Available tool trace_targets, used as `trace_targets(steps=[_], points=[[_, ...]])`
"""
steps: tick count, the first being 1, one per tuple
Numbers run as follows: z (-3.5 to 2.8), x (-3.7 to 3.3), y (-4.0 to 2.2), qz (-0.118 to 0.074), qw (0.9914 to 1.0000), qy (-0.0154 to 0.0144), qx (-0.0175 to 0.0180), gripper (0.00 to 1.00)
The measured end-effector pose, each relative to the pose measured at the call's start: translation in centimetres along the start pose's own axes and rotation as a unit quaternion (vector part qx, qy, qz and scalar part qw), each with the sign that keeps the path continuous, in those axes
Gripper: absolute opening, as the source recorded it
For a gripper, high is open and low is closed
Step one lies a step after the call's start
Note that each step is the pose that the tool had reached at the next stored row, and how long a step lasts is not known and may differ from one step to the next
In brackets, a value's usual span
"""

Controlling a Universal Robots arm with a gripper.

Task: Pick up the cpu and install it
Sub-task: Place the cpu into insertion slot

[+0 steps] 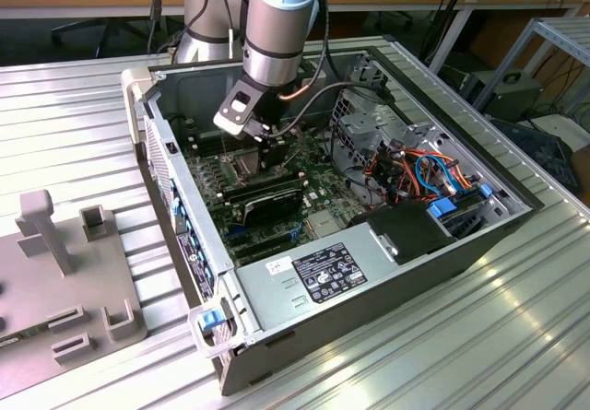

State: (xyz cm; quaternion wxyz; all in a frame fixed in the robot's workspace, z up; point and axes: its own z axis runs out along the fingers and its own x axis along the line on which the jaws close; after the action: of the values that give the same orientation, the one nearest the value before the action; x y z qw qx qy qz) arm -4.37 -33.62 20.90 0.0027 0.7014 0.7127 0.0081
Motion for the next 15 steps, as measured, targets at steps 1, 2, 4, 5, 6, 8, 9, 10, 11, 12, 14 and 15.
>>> trace_targets(steps=[1, 2, 4, 5, 6, 8, 9, 10, 11, 12, 14, 15], points=[[-0.07, 0.01, 0.0, 0.0, 1.0, 0.0001, -0.0001, 0.67], [-0.07, 0.0, 0.0, 0.0, 1.0, 0.0001, 0.0, 0.67], [-0.07, 0.01, 0.0, 0.0, 1.0, 0.0, 0.0, 0.67], [-0.07, 0.01, 0.0, 0.0, 1.0, 0.0, 0.0, 0.67], [-0.08, 0.0, 0.0, 0.0, 1.0, -0.0001, 0.0, 0.67], [-0.08, 0.0, 0.0, 0.0, 1.0, -0.0001, 0.0, 0.67], [-0.08, 0.0, 0.0, 0.0, 1.0, -0.0001, 0.0, 0.67], [-0.08, 0.0, 0.0, 0.0, 1.0, -0.0001, 0.0, 0.53], [-0.08, 0.0, 0.0, 0.0, 1.0, -0.0001, 0.0, 0.53], [-0.08, 0.0, 0.0, 0.0, 1.0, -0.0001, 0.0, 0.35], [-0.08, 0.0, 0.0, 0.0, 1.0, -0.0001, 0.0, 0.35], [-0.08, 0.0, 0.0, 0.0, 1.0, -0.0001, 0.0, 0.29]])
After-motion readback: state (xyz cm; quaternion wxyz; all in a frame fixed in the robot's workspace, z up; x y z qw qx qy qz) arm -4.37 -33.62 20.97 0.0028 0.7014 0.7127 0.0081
